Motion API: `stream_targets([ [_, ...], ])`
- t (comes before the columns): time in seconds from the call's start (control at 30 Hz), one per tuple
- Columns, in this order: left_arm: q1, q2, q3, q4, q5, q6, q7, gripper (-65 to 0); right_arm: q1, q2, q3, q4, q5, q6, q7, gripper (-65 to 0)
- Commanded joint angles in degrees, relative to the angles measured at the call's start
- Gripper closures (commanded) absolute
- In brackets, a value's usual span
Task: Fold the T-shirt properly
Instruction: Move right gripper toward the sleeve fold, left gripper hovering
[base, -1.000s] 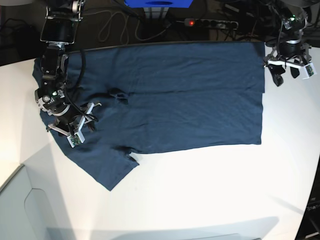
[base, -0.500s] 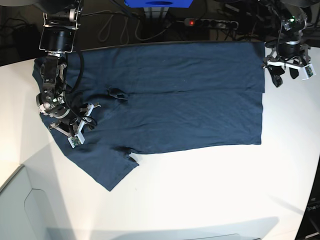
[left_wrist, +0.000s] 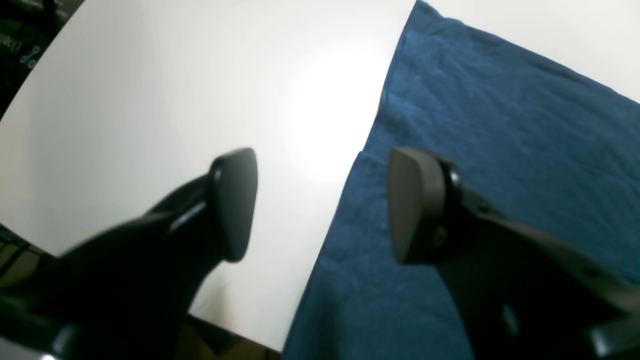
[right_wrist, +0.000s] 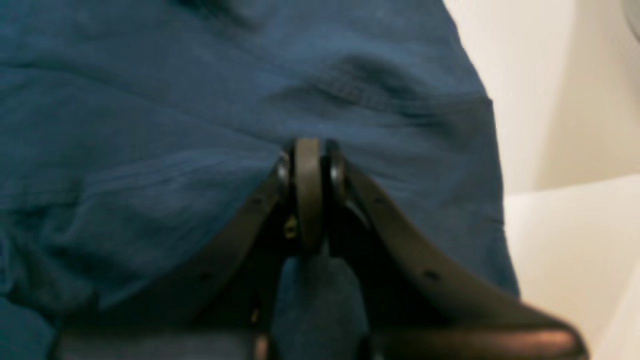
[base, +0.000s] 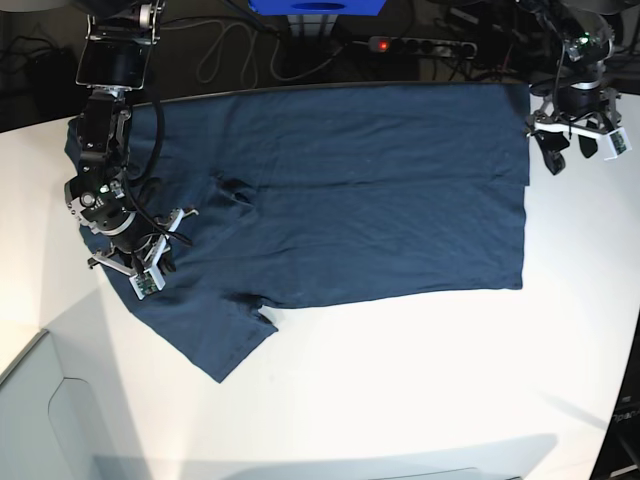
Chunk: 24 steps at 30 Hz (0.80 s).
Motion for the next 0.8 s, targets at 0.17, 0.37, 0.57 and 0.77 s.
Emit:
stream_targets([
  [0.17,-1.13,-0.45,-0.25,0.92,-0.67,-0.13,-1.59,-39.3,1.03,0.64,0.23,-0.59,0.41,0.78,1.17,-0.4],
  [0.37,-1.74,-0.63,-0.25,0.92,-0.49,-0.22,-1.59,-39.3,1.03,2.22,0.32,-1.47,0.49,0.78,-0.58,-22.3],
  [0.57,-2.89,-0.72,-0.16,0.92,-0.67,-0.22,-1.59,-39.3,1.03,1.87,4.54,3.98,0.76,0.78,-0.94,-33.9],
  [0.77,-8.16,-1.16,-0.16,0.83,-0.23,-0.22,-1.59,-39.3,2.61,1.78,4.80,4.51,0.76,0.78,-0.94,-33.9],
])
